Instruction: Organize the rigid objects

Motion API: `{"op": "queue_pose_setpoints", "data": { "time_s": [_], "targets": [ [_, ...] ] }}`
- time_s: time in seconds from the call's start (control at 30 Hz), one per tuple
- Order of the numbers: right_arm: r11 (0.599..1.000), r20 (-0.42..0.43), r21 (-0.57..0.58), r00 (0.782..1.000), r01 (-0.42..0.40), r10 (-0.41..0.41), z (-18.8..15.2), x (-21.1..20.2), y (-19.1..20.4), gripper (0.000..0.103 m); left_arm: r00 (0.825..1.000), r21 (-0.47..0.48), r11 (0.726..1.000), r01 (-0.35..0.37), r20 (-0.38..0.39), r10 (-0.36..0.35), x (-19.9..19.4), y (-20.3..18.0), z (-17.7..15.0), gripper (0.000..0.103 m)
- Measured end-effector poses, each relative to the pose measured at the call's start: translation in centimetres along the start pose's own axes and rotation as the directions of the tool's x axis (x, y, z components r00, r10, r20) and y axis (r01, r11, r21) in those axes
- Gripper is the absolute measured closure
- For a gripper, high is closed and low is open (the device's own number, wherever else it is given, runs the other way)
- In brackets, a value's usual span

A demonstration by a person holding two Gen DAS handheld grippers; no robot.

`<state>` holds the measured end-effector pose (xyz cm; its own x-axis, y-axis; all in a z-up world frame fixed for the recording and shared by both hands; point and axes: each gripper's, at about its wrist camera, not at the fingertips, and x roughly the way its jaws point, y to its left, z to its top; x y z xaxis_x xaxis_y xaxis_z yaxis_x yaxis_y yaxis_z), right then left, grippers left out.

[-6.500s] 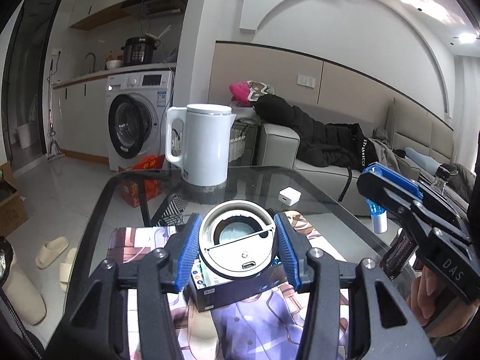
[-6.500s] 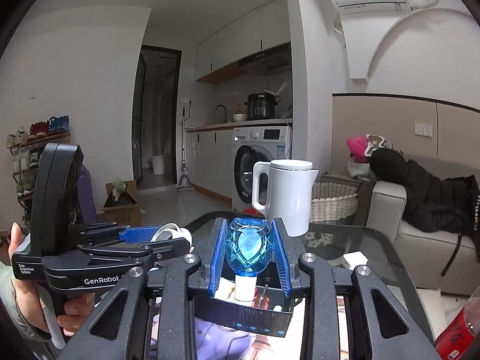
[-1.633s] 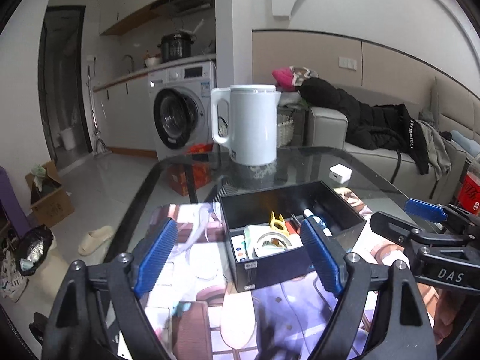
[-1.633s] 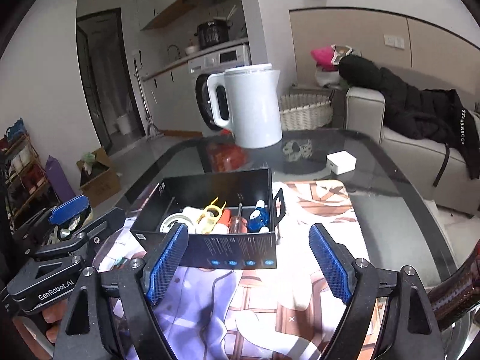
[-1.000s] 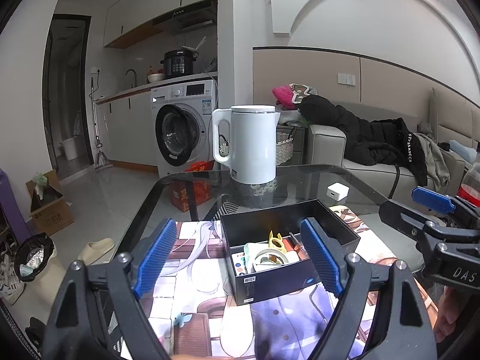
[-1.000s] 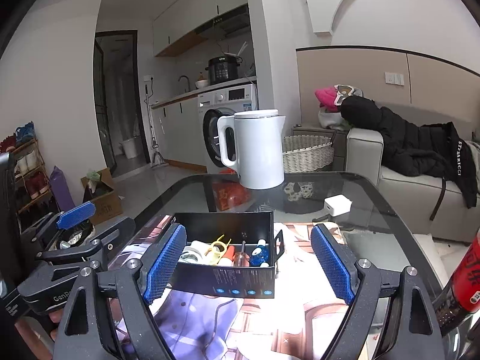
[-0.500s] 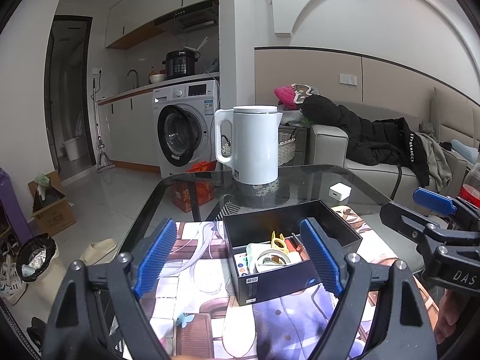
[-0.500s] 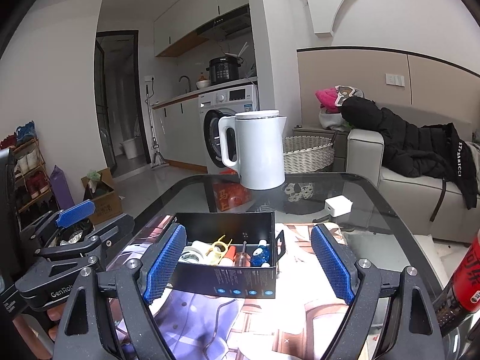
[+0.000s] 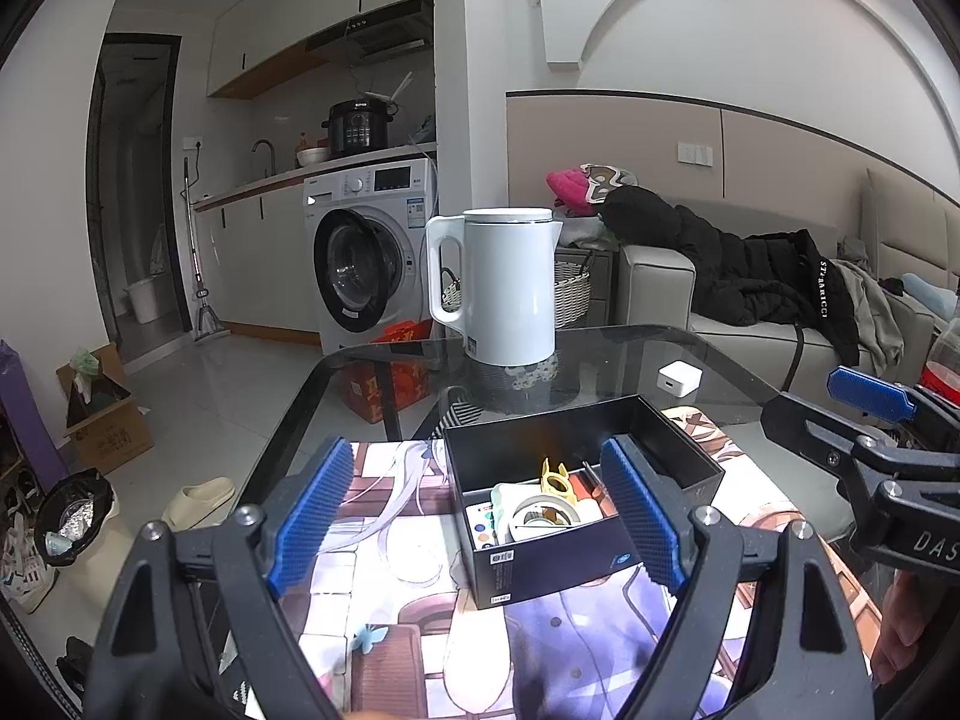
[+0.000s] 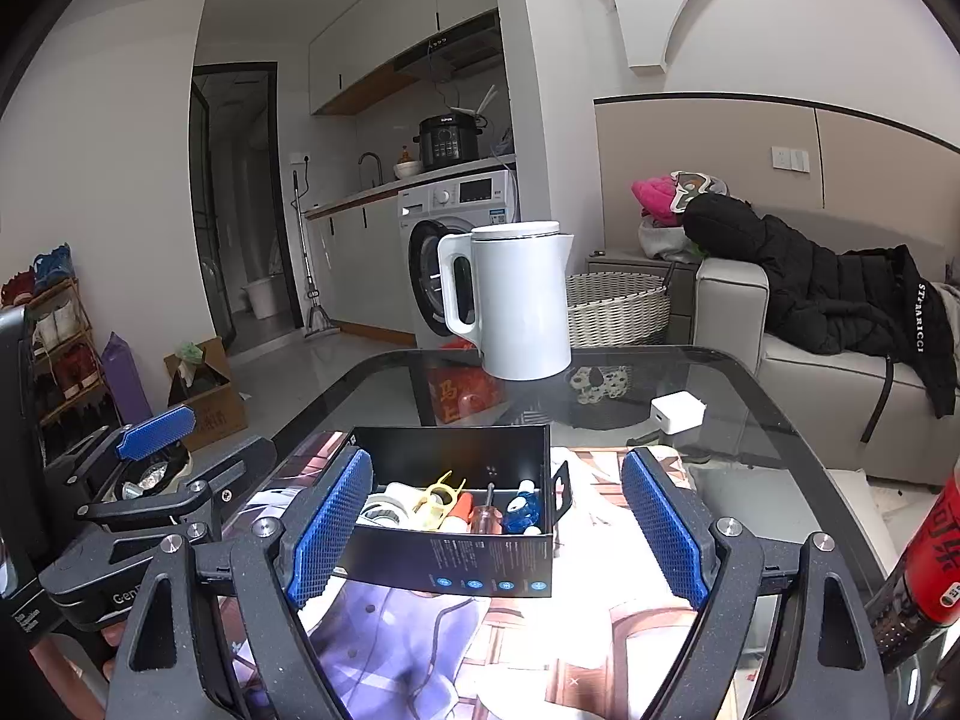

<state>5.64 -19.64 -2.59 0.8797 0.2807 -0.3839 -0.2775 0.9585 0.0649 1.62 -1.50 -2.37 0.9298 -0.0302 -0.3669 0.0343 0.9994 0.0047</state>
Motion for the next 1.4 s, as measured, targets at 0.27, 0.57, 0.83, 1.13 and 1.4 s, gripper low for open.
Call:
{"op": "queue_pose_setpoints", "data": {
  "time_s": [0.27,0.57,0.83,1.13,1.4],
  "targets": [
    [1.0,-0.001,0.001,1.0,0.0,0.0,0.01,0.0,-0.01,0.016,1.0,0.003,1.0,0.003,-0.008,-0.003,0.08,-0.03,0.0,0.018],
    [1.0,-0.001,0.001,1.0,0.0,0.0,0.01,-0.04,0.01,0.016,1.0,0.005,1.0,0.0,-0.009,0.0,0.01,-0.1,-0.05,0.018],
    [1.0,0.0,0.001,1.0,0.0,0.0,0.01,-0.01,0.03,0.016,1.0,0.006,1.0,0.001,-0.008,-0.001,0.08,-0.16,-0.05,0.018],
    [1.0,-0.001,0.002,1.0,0.001,-0.001,0.02,-0.02,0.04,0.016,1.0,0.006,1.0,0.004,-0.012,-0.004,0.19,-0.19,-0.05,0.018],
    [1.0,0.0,-0.002,1.0,0.001,-0.001,0.02,-0.03,0.06,0.016,1.0,0.005,1.0,0.005,-0.012,-0.005,0.16,-0.14,-0.08,0.018]
  ]
}}
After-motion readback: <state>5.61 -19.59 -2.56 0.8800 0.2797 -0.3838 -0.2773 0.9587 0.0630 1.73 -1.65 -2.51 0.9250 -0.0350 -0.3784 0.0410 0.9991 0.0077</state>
